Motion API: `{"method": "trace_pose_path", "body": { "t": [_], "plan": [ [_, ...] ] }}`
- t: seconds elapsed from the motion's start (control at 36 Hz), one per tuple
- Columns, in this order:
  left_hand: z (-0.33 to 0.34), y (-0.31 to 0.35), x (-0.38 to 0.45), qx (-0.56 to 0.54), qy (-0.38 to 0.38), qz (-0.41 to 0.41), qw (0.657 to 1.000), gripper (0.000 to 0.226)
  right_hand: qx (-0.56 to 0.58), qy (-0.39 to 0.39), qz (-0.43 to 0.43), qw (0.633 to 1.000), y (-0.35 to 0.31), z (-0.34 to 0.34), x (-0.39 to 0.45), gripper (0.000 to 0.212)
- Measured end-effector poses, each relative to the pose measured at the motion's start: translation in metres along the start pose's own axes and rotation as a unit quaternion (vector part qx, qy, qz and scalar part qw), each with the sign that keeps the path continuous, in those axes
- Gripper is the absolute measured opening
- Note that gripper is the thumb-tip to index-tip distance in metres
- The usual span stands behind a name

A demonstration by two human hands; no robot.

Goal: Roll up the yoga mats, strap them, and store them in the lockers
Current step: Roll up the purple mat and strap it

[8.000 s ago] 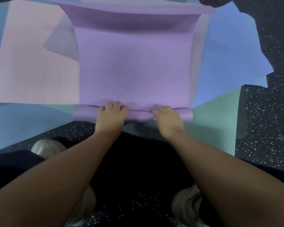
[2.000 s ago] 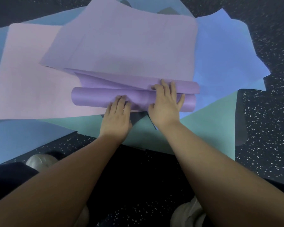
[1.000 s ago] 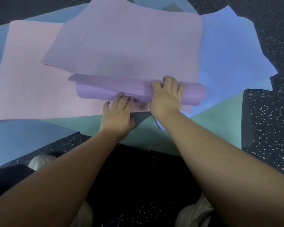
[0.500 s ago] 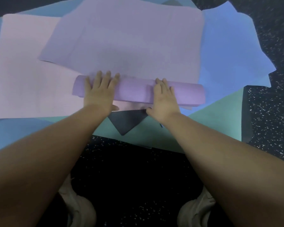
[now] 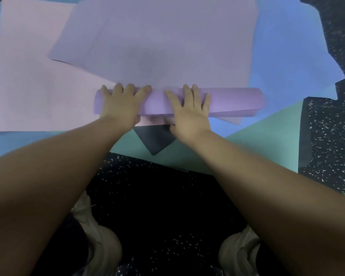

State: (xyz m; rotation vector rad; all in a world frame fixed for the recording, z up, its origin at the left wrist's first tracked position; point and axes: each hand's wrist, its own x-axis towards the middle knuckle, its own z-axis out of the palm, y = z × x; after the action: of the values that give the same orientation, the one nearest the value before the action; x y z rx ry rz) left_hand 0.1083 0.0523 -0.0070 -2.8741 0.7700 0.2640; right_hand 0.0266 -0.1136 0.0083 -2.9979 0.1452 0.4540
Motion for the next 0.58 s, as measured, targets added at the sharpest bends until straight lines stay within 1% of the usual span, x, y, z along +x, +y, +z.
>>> {"method": "trace_pose_path", "body": {
  "t": [0.08,0.11,0.14,0.17,0.19,0.25,0.31,0.36,0.42,0.44,0.47,0.5,0.53,0.58],
  "plan": [
    [0.002,0.009,-0.02,-0.014,-0.013,0.02,1.0,0.087,-0.033,0.009,-0.007,0.999,-0.003,0.008,-0.013,0.077],
    [0.002,0.014,-0.026,-0.019,-0.012,0.026,0.999,0.087,-0.06,0.026,-0.012,0.998,-0.004,0.014,-0.019,0.07],
    [0.003,0.02,-0.032,-0.023,-0.011,0.033,0.999,0.087,-0.084,0.072,-0.013,0.994,-0.004,0.023,-0.024,0.06],
    [0.004,0.026,-0.037,-0.026,-0.014,0.04,0.999,0.088,-0.092,0.103,-0.009,0.99,-0.002,0.03,-0.03,0.053],
    [0.006,0.032,-0.043,-0.03,-0.021,0.047,0.998,0.088,-0.1,0.11,-0.01,0.989,0.0,0.036,-0.037,0.048],
    [0.009,0.045,-0.055,-0.037,-0.032,0.069,0.996,0.088,-0.121,0.081,0.0,0.989,0.007,0.045,-0.053,0.044],
    [0.015,0.054,-0.069,-0.051,-0.03,0.089,0.994,0.087,-0.139,0.074,-0.013,0.987,0.015,0.05,-0.065,0.045],
    [0.025,0.06,-0.083,-0.106,0.022,0.11,0.988,0.076,-0.152,0.05,-0.023,0.987,0.02,0.048,-0.073,0.049],
    [0.031,0.062,-0.094,-0.157,0.089,0.145,0.973,0.061,-0.169,0.01,-0.025,0.985,0.024,0.042,-0.076,0.069],
    [0.033,0.063,-0.099,-0.162,0.108,0.161,0.967,0.058,-0.162,-0.015,-0.031,0.986,0.026,0.041,-0.077,0.077],
    [0.033,0.063,-0.106,-0.156,0.128,0.165,0.965,0.057,-0.159,-0.038,-0.032,0.986,0.029,0.038,-0.077,0.081],
    [0.033,0.063,-0.113,-0.149,0.145,0.159,0.965,0.059,-0.157,-0.046,-0.024,0.986,0.033,0.034,-0.079,0.081],
    [0.034,0.061,-0.122,-0.151,0.151,0.139,0.967,0.066,-0.154,-0.043,-0.014,0.987,0.037,0.031,-0.08,0.08],
    [0.037,0.056,-0.14,-0.181,0.132,0.065,0.972,0.086,-0.146,-0.036,0.002,0.989,0.046,0.024,-0.083,0.073]
  ]
}}
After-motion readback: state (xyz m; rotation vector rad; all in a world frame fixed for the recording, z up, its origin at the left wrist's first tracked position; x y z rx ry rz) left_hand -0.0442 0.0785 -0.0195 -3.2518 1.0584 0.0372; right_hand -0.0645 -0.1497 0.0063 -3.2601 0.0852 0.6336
